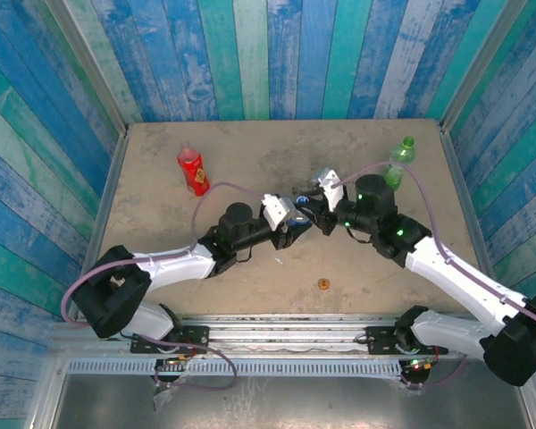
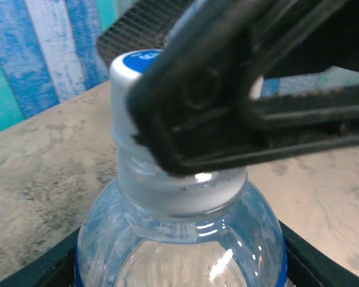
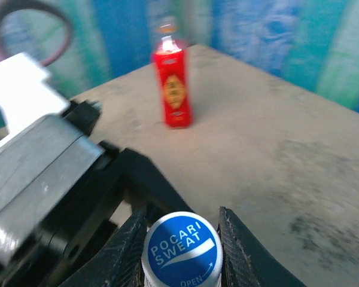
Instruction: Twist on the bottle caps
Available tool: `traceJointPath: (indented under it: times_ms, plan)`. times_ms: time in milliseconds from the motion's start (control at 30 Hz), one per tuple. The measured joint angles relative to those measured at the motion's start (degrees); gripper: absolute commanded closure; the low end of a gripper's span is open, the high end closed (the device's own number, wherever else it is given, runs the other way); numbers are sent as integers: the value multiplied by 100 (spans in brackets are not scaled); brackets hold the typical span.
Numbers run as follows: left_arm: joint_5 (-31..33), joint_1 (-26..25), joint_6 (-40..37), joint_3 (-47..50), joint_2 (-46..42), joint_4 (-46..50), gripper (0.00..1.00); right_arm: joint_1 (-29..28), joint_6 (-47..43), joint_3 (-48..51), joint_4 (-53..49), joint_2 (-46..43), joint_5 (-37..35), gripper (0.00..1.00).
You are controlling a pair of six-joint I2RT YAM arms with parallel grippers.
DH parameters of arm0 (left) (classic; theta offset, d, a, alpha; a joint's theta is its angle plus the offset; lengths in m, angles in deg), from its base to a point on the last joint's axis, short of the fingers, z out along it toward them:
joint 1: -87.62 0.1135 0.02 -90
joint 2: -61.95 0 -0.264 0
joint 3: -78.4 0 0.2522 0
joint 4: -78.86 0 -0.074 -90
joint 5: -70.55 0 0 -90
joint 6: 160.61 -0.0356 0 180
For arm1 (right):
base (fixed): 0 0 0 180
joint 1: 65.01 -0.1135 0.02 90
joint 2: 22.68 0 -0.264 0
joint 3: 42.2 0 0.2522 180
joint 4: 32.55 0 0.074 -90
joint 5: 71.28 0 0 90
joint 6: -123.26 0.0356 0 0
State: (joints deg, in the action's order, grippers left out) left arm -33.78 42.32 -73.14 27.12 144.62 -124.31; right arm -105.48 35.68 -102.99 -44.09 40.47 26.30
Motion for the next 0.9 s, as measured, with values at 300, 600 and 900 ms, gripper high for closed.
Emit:
traceJointPath:
  times_ms: [300,600,900]
  plan:
    - [262,48,-35,-485,234,354,47,-496,1047,-33,396,168,-1853,67]
    - [-240,579,162,-13,221,-780,46,-282,-190,658,297,-990,-527,38]
    - [-1897,599,-380,385,-348,-238,47,450,-1397,-170,-813,-977,1781,40]
